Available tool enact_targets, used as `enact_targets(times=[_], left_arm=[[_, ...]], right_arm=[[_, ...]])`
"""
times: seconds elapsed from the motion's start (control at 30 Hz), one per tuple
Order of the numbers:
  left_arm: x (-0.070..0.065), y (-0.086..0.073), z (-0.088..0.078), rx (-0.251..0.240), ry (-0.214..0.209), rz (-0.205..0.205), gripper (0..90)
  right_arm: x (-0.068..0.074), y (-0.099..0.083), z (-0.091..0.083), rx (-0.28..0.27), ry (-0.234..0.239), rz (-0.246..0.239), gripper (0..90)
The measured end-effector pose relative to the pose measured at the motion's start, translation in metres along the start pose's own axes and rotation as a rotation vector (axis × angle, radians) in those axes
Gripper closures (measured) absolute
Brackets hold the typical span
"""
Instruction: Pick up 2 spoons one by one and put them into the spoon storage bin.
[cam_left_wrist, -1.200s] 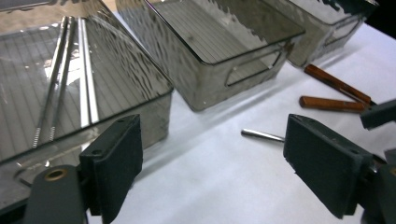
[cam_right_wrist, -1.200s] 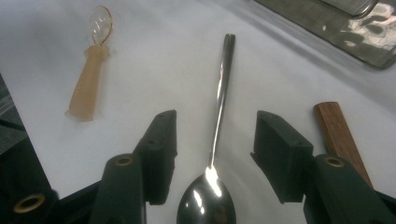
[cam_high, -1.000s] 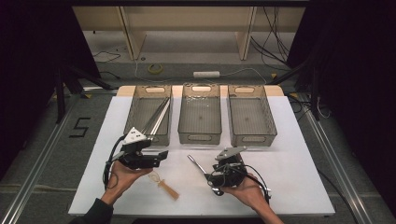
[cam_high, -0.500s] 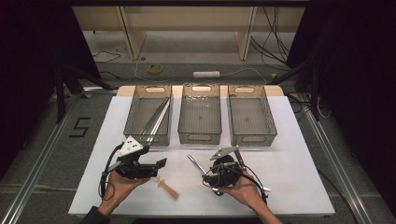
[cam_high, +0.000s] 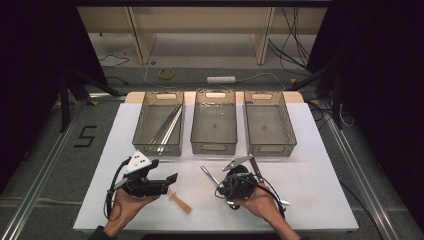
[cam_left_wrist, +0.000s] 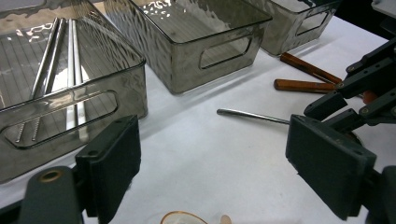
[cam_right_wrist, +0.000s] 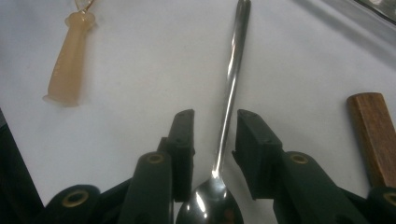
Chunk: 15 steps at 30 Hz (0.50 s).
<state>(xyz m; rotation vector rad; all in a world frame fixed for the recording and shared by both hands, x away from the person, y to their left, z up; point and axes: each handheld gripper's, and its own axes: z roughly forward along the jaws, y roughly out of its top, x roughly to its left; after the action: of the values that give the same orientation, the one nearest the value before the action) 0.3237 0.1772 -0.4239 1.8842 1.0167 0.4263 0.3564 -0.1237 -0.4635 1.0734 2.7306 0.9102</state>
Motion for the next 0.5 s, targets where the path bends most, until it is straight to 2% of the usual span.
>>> enact_targets(times=[0.17, 0.5], left_arm=[[-0.0010, -0.0022, 0.0005, 0.010, 0.008, 0.013, 17.7], [-0.0020, -0.0036, -0.0014, 0.009, 0.011, 0.028, 17.7]], right_arm=[[0.0021, 0.0013, 0.0024, 0.020, 0.001, -0.006, 71.6], [0.0022, 0.0016, 0.0089, 0.072, -0.040, -0.010, 78.8]])
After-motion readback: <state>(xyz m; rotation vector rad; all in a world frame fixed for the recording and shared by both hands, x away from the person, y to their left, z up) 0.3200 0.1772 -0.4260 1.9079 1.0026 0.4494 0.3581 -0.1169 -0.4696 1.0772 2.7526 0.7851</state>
